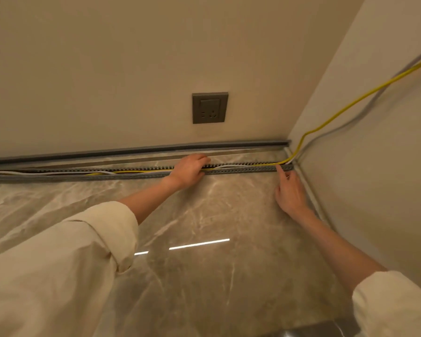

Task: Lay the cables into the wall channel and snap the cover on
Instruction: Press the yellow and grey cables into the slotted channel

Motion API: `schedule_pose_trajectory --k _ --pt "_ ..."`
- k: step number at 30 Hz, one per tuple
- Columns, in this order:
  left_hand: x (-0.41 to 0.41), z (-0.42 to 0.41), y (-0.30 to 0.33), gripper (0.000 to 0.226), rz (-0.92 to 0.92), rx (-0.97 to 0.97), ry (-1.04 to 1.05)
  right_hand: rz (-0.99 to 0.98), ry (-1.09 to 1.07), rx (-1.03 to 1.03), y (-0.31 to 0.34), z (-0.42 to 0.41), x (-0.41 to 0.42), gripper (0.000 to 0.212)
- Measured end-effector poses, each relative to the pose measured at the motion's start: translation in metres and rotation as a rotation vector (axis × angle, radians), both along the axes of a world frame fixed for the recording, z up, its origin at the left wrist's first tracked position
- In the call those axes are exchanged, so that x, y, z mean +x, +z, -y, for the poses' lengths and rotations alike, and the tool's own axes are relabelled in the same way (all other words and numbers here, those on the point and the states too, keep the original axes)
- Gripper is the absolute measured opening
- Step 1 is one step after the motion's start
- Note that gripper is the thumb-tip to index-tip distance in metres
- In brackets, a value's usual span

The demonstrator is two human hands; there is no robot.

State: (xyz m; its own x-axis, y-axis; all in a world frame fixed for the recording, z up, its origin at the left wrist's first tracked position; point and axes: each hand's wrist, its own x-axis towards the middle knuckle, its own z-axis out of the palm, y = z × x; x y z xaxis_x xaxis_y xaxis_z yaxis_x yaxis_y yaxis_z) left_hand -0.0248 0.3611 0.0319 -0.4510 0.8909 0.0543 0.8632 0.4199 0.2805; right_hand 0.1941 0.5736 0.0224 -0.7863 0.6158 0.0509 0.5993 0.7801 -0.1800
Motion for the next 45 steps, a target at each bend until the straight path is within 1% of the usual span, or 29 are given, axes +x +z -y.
schedule_pose_trajectory --k 4,10,13,18,22,27,32,38,45 --pt "0.007 -0.03 -0.011 0.053 0.007 -0.072 0.063 0.075 0.024 0.01 0.004 -0.028 -0.017 0.071" --pt "0.011 -0.047 -0.023 0.037 -0.021 -0.096 0.089 0.172 0.053 0.155 -0.005 -0.039 -0.03 0.069" --pt "0.009 -0.048 -0.023 0.037 -0.029 -0.088 0.095 0.225 0.081 0.221 -0.011 -0.044 -0.032 0.063" --pt "0.001 -0.054 -0.015 0.036 -0.033 -0.113 0.087 0.301 0.073 0.266 -0.005 -0.058 -0.039 0.043" --pt "-0.002 -0.056 -0.014 0.035 -0.033 -0.135 0.077 0.34 0.085 0.271 0.001 -0.069 -0.045 0.047" --pt "-0.004 -0.056 -0.012 0.034 -0.025 -0.141 0.055 0.316 0.071 0.233 0.0 -0.069 -0.042 0.056" --pt "-0.007 -0.049 -0.016 0.032 -0.014 -0.121 0.055 0.271 0.023 0.197 0.0 -0.07 -0.041 0.05" --pt "-0.009 -0.048 -0.009 0.031 -0.001 -0.133 0.043 0.226 0.011 0.181 0.001 -0.066 -0.039 0.051" --pt "-0.008 -0.038 -0.01 0.03 -0.071 -0.181 0.045 0.256 0.017 0.204 -0.001 -0.062 -0.038 0.049"
